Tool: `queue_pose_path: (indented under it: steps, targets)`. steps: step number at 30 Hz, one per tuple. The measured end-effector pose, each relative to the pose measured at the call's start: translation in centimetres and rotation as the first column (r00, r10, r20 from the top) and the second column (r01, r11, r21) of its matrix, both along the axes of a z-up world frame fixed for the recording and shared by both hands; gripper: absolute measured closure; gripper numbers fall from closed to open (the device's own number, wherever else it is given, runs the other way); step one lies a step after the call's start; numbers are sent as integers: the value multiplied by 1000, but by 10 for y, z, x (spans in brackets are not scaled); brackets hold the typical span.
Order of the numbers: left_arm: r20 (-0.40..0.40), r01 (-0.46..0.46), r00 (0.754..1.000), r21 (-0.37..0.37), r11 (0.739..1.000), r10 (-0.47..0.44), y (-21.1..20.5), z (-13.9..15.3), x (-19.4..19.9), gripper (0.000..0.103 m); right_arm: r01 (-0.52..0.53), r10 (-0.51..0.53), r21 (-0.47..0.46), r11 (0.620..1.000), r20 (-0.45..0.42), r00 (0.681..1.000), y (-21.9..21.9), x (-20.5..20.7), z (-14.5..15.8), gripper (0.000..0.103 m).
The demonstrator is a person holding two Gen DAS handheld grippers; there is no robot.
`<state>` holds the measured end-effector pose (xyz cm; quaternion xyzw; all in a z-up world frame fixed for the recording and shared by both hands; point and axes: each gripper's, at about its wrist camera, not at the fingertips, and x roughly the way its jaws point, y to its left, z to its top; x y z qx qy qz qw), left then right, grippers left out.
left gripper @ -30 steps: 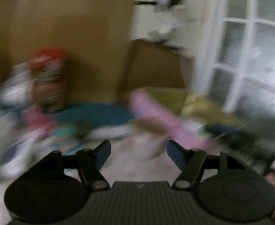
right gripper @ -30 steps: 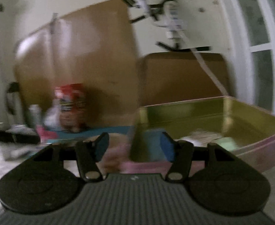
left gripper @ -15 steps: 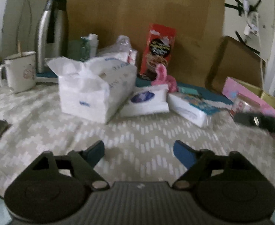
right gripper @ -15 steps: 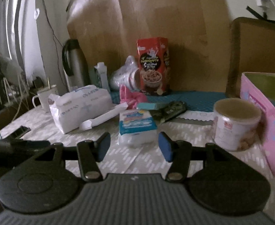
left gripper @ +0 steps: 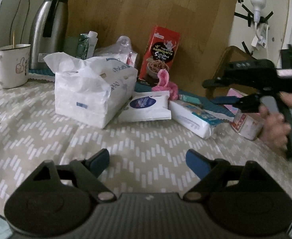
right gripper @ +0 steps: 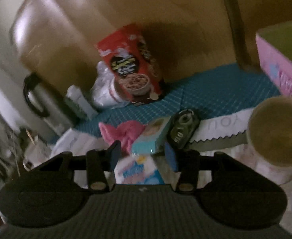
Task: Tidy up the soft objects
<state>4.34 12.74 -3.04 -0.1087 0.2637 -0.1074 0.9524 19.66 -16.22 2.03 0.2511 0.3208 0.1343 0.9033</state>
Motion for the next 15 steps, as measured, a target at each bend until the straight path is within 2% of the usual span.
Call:
queue_pose_path:
  steps: [3, 8, 9, 10, 11, 15]
  targets:
    - [0, 0, 1000, -2, 1000, 0, 0, 1, -1, 16, -7, 6, -27, 1000, -35, 999, 10, 19, 2, 50]
    - [1, 9, 1000, -13, 1000, -9, 3, 1, 0, 14, -77, 65, -188, 979, -69, 996, 44, 36, -3, 44]
    - [1, 10, 1000, -16, 1000, -10, 3, 1, 0, 14, -80, 65, -221, 972, -76, 995, 48, 40, -7, 44]
    - [1, 10, 1000, -18, 1000, -10, 3, 1, 0, 14, -85, 67, -260, 962, -78, 995, 53, 44, -11, 50]
    - [1, 8, 1000, -18, 1000, -8, 2, 2, -1, 14, -83, 65, -274, 958, -75, 995, 53, 45, -13, 54]
    - [1, 9, 1000, -17, 1000, -9, 3, 2, 0, 14, -60, 58, -220, 974, -15, 998, 29, 27, 0, 59]
